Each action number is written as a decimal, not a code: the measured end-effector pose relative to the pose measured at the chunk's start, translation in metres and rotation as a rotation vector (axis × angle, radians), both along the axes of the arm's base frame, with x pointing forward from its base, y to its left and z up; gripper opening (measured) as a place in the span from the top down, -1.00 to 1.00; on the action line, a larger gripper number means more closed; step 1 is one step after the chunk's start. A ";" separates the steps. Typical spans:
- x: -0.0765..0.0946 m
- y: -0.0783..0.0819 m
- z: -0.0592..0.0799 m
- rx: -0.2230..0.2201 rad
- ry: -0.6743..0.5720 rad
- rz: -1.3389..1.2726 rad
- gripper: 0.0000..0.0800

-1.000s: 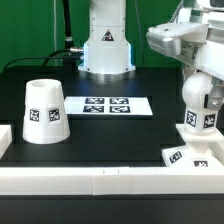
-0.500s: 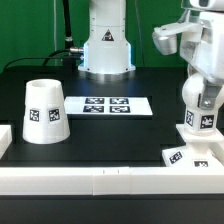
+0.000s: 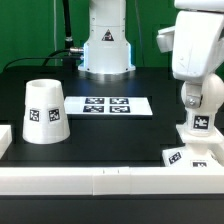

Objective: Assemble lamp

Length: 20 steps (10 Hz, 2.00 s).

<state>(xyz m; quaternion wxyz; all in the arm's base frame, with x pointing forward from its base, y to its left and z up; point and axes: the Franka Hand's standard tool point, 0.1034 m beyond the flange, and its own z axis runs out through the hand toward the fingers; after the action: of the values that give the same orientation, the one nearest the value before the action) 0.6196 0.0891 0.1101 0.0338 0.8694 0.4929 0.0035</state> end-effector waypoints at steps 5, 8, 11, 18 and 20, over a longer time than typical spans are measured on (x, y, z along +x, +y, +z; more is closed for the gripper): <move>-0.002 -0.002 0.006 0.026 -0.012 -0.465 -0.44; -0.001 -0.004 0.007 0.034 -0.023 -0.641 -0.44; -0.001 -0.004 0.006 0.033 -0.022 -0.637 -0.69; -0.024 -0.020 0.039 0.015 -0.007 -0.629 -0.75; -0.024 -0.020 0.037 0.014 -0.004 -0.629 -0.75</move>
Offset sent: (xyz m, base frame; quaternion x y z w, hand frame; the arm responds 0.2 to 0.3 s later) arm -0.0082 0.0017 -0.0012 0.0323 -0.0013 0.2182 0.9754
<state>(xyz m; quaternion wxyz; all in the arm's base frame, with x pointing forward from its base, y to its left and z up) 0.5953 0.0695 0.1470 0.0281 0.9795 0.1997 -0.0021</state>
